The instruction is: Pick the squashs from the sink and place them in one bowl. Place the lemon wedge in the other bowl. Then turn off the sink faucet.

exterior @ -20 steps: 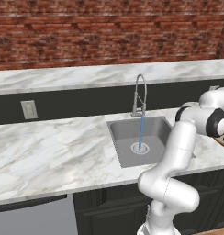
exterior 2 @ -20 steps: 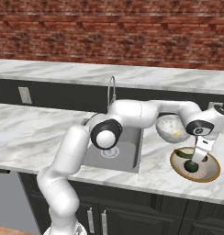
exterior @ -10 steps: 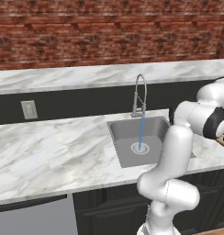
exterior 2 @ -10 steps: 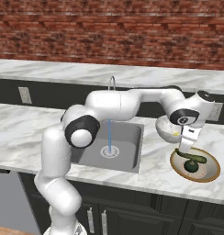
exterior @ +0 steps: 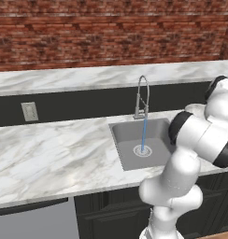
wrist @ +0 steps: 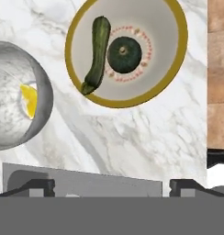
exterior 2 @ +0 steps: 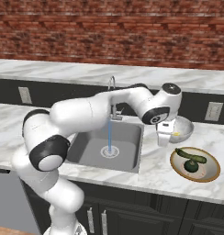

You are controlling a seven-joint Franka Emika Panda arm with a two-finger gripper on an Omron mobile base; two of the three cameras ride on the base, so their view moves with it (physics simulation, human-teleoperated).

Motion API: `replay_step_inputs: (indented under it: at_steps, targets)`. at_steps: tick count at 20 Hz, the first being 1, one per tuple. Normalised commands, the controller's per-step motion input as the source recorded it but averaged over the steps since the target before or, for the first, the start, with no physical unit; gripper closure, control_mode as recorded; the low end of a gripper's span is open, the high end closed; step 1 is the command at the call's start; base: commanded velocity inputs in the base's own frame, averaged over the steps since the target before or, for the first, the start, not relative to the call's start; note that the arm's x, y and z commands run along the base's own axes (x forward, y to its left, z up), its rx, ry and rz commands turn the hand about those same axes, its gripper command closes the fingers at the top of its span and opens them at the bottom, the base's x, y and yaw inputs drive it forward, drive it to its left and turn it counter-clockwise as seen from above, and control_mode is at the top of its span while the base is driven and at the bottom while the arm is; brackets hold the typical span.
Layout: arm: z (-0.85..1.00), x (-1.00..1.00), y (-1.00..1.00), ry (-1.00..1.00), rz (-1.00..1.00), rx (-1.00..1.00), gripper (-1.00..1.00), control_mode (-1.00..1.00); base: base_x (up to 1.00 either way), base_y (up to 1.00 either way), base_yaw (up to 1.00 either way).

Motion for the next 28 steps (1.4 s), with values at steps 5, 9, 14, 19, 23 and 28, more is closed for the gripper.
replay_step_inputs:
  at_steps: [5, 9, 14, 19, 23, 28]
  targets:
    - [0.15, 0.00, 0.49, -0.14, 0.30, -0.08, -1.00, -1.00, 0.00, 0.00, 0.00]
    - [0.10, 0.00, 0.49, -0.13, 0.37, -0.09, -1.00, -1.00, 0.00, 0.00, 0.00]
    - [0.18, 0.00, 0.44, -0.15, 0.38, -0.09, -1.00, -1.00, 0.00, 0.00, 0.00]
    - [0.08, 0.03, 0.29, -0.19, 0.41, -0.07, -1.00, -1.00, 0.00, 0.00, 0.00]
    - [0.00, 0.12, 0.13, -0.23, 0.45, -0.07, -1.00, -1.00, 0.00, 0.00, 0.00]
    - [0.00, 0.14, 0.10, -0.25, 0.46, -0.09, -1.00, -1.00, 0.00, 0.00, 0.00]
